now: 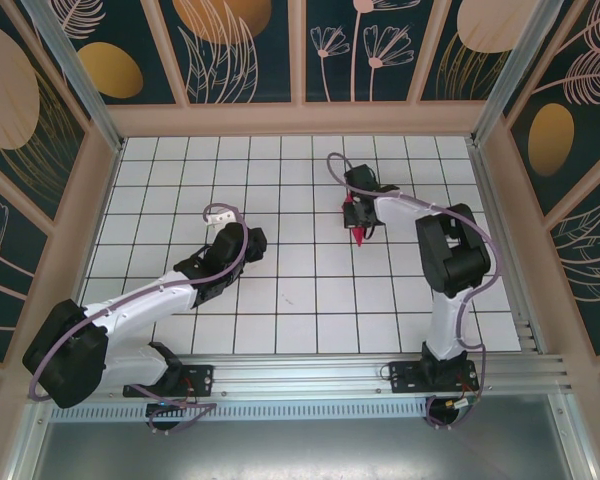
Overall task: Fold a paper plane with a square sheet of paper (pick it up from the middle)
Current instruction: Move the paper plane to the center of the table.
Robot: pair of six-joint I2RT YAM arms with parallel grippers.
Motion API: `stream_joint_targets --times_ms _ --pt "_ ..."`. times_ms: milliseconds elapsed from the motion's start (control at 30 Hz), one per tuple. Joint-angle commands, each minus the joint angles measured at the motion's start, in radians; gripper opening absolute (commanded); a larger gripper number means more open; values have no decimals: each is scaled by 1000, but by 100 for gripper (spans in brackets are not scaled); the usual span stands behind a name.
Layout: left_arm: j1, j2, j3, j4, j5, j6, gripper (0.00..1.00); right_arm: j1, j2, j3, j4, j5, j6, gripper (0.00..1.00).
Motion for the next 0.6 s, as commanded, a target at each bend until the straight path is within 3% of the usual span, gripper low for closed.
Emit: stream_joint_targets --times_ms 0,100,333,567 --pt "2 7 -7 -2 -7 -11 51 66 66 42 -96 241 -69 1" --pt "1 6 -12 1 -4 -12 51 106 112 62 -108 317 -94 1" --pt "2 -4 -27 5 -2 -21 51 106 132 114 -142 319 -63 3" --pt "0 -5 -28 6 0 -20 52 88 49 139 -171 145 -4 12"
